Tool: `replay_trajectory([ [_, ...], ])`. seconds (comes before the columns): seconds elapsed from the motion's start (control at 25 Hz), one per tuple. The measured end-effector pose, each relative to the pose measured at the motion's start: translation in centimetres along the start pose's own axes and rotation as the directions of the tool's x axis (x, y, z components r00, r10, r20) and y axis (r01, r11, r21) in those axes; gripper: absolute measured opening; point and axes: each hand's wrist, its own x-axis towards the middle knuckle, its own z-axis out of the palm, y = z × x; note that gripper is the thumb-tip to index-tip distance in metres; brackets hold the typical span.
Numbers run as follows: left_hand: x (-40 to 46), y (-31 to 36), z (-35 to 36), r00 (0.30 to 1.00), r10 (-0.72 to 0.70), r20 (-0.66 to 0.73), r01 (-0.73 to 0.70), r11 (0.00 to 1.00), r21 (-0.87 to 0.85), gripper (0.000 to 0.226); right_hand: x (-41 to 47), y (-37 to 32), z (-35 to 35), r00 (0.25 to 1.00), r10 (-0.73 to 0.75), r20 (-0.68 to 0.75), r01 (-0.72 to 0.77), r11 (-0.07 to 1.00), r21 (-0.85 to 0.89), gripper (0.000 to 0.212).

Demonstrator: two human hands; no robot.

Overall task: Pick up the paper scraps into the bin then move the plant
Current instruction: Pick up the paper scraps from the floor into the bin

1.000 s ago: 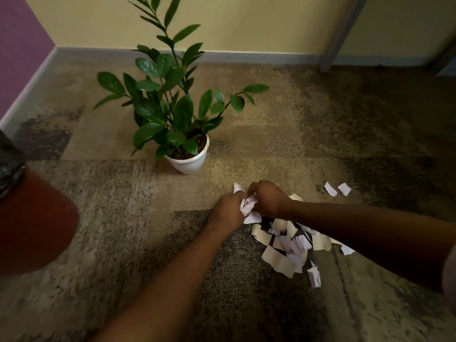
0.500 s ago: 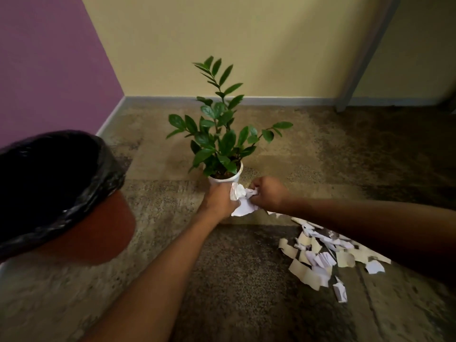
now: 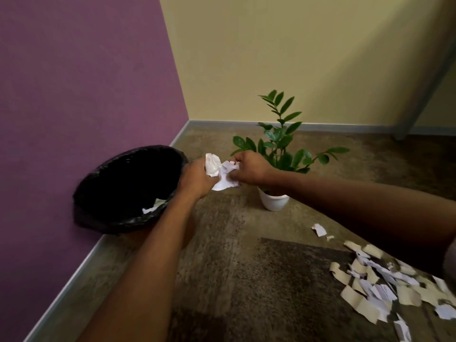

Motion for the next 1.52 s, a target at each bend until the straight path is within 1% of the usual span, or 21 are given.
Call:
replay_trajectory([
  [0.04, 0.0, -0.7, -1.3, 0.999, -0.034, -0.029, 0.034, 0.999, -0.007, 0.026, 0.6, -1.4, 0.5, 1.0, -0.012, -0.005, 0.012, 1.0, 0.023, 0.022],
  [0.08, 0.0, -1.4, -2.5, 0.996, -0.071, -0.055, 0.069, 0.997, -0.024, 0.027, 1.1, -2.6, 1.1, 1.0, -0.003, 0.007, 0.003, 0.996, 0.09, 0.02],
  [0.12, 0.1, -2.1, -3.5, 0.992, -0.104, -0.077, 0.101, 0.994, -0.045, 0.027, 1.6, -3.8, 1.7, 0.999, 0.026, 0.042, -0.034, 0.979, 0.202, 0.018],
  [0.16, 0.1, -2.8, -4.5, 0.986, -0.136, -0.093, 0.13, 0.989, -0.063, 0.028, 2.0, -5.1, 2.3, 0.993, 0.068, 0.095, -0.096, 0.941, 0.325, 0.016],
  [0.24, 0.1, -4.2, -6.1, 0.973, -0.193, -0.124, 0.185, 0.98, -0.075, 0.03, 2.8, -7.6, 3.7, 0.971, 0.134, 0.199, -0.221, 0.822, 0.525, 0.014],
  [0.32, 0.0, -5.6, -7.4, 0.952, -0.259, -0.161, 0.248, 0.965, -0.085, 0.033, 3.7, -9.7, 5.0, 0.948, 0.158, 0.275, -0.301, 0.723, 0.622, 0.013],
  [0.44, -0.1, -7.3, -8.7, 0.898, -0.391, -0.201, 0.369, 0.919, -0.136, 0.031, 4.6, -12.1, 6.7, 0.937, 0.123, 0.328, -0.319, 0.684, 0.655, 0.019],
  [0.56, 0.0, -8.5, -9.7, 0.847, -0.487, -0.216, 0.456, 0.872, -0.176, 0.033, 4.7, -13.6, 7.8, 0.932, 0.063, 0.358, -0.294, 0.71, 0.64, 0.024],
  [0.64, 0.0, -9.1, -10.0, 0.827, -0.53, -0.188, 0.505, 0.847, -0.164, 0.044, 4.8, -14.1, 8.2, 0.934, 0.066, 0.351, -0.281, 0.741, 0.61, 0.037],
  [0.72, -0.1, -9.4, -10.1, 0.799, -0.581, -0.152, 0.557, 0.812, -0.173, 0.064, 4.8, -14.3, 8.2, 0.926, 0.068, 0.371, -0.291, 0.753, 0.59, 0.059],
  [0.76, -0.1, -9.4, -10.1, 0.789, -0.599, -0.14, 0.575, 0.799, -0.176, 0.072, 4.8, -14.3, 8.1, 0.919, 0.059, 0.389, -0.298, 0.75, 0.59, 0.063],
  [0.8, -0.1, -9.4, -10.1, 0.786, -0.603, -0.138, 0.583, 0.796, -0.164, 0.076, 4.7, -14.2, 8.0, 0.915, 0.052, 0.401, -0.304, 0.742, 0.597, 0.063],
  [0.88, 0.0, -9.2, -10.0, 0.792, -0.591, -0.154, 0.576, 0.807, -0.129, 0.072, 4.6, -14.0, 7.4, 0.915, 0.053, 0.4, -0.312, 0.723, 0.617, 0.062],
  [0.96, 0.4, -8.7, -9.8, 0.823, -0.543, -0.167, 0.528, 0.839, -0.128, 0.062, 4.4, -13.7, 6.8, 0.924, 0.055, 0.378, -0.302, 0.708, 0.638, 0.062],
  [1.04, 0.5, -7.3, -9.4, 0.87, -0.468, -0.156, 0.448, 0.882, -0.15, 0.039, 4.0, -12.9, 5.8, 0.942, 0.055, 0.33, -0.266, 0.723, 0.638, 0.059],
  [1.12, 0.5, -5.3, -8.7, 0.917, -0.375, -0.135, 0.359, 0.925, -0.127, 0.012, 3.3, -11.5, 4.7, 0.958, 0.045, 0.282, -0.217, 0.757, 0.617, 0.049],
  [1.16, 0.6, -4.2, -8.0, 0.939, -0.326, -0.109, 0.315, 0.943, -0.107, 0.009, 2.7, -10.5, 4.2, 0.963, 0.036, 0.266, -0.196, 0.772, 0.605, 0.044],
  [1.2, 0.6, -3.2, -7.1, 0.957, -0.279, -0.073, 0.272, 0.958, -0.092, 0.011, 2.1, -9.2, 3.5, 0.967, 0.03, 0.252, -0.178, 0.785, 0.593, 0.039],
  [1.32, 0.4, -0.2, -3.2, 0.986, -0.158, 0.046, 0.162, 0.981, -0.103, 0.01, -0.2, -3.9, 1.1, 0.971, 0.054, 0.232, -0.172, 0.834, 0.525, 0.028],
  [1.44, -0.2, 2.4, 1.9, 0.983, -0.033, 0.179, 0.055, 0.991, -0.121, 0.007, -3.7, 2.6, -1.1, 0.963, 0.144, 0.227, -0.222, 0.903, 0.369, 0.023],
  [1.52, -0.9, 3.9, 5.5, 0.965, 0.031, 0.259, -0.001, 0.993, -0.117, 0.007, -6.6, 7.1, -2.2, 0.95, 0.221, 0.22, -0.274, 0.928, 0.253, 0.026],
])
